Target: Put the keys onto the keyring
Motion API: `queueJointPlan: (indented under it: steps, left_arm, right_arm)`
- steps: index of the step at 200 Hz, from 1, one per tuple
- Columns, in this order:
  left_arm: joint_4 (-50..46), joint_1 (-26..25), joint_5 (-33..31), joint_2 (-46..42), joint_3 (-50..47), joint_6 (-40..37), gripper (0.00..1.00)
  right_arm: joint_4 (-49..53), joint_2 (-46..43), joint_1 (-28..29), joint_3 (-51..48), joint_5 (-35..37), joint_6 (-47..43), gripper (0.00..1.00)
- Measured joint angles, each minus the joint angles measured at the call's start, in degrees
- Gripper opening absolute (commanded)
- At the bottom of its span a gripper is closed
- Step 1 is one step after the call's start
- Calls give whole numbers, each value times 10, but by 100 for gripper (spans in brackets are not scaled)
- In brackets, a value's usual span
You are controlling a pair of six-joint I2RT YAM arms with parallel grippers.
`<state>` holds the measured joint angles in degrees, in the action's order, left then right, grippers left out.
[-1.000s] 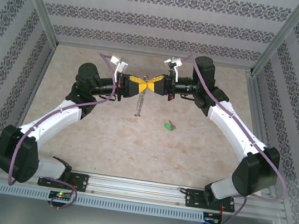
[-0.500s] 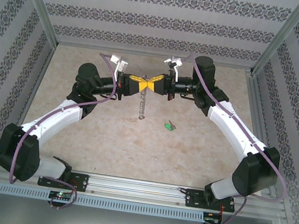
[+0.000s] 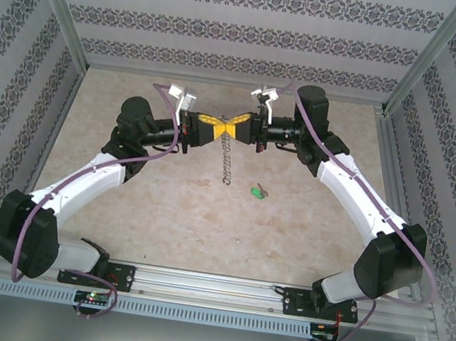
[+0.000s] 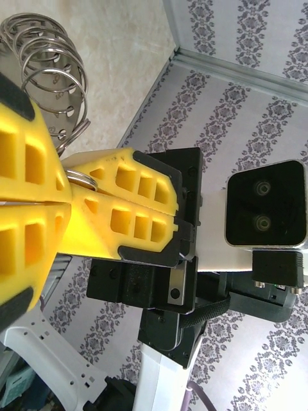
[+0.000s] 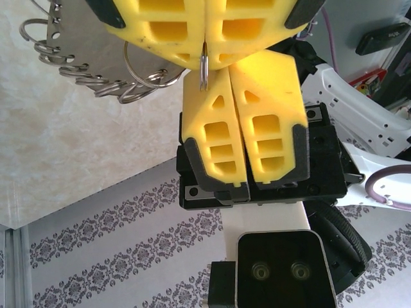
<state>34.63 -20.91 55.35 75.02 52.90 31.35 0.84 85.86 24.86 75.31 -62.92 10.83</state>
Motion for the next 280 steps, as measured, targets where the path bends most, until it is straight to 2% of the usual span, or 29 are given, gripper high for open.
queueJointPlan:
  steps: [39, 81, 171, 176, 182, 187, 192, 204, 280]
  left_arm:
    - [-7, -2, -4, -4, 0, -12, 20]
    - [-7, -1, -8, -2, 0, -10, 0]
    - [17, -1, -6, 1, 0, 2, 0]
    - [19, -1, -6, 2, 0, 3, 0]
    - [20, -1, -8, 2, 0, 3, 0]
    - [21, -1, -9, 2, 0, 2, 0]
    - [20, -1, -11, 2, 0, 2, 0]
    - [20, -1, -16, 2, 0, 2, 0]
    - [5, 0, -49, 12, -7, -15, 0]
  right_arm:
    - [2, 0, 0, 0, 3, 0, 0]
    - [2, 0, 0, 0, -2, 0, 0]
    - [2, 0, -7, -1, -16, 0, 0]
    - [2, 0, -7, -1, -17, 0, 7]
    - [2, 0, -8, -1, -20, 3, 20]
    - [2, 0, -8, -1, -21, 3, 22]
    - [1, 0, -9, -1, -22, 4, 20]
    - [-5, 1, -12, -1, -24, 9, 0]
    - [-35, 41, -20, -22, -19, 35, 2]
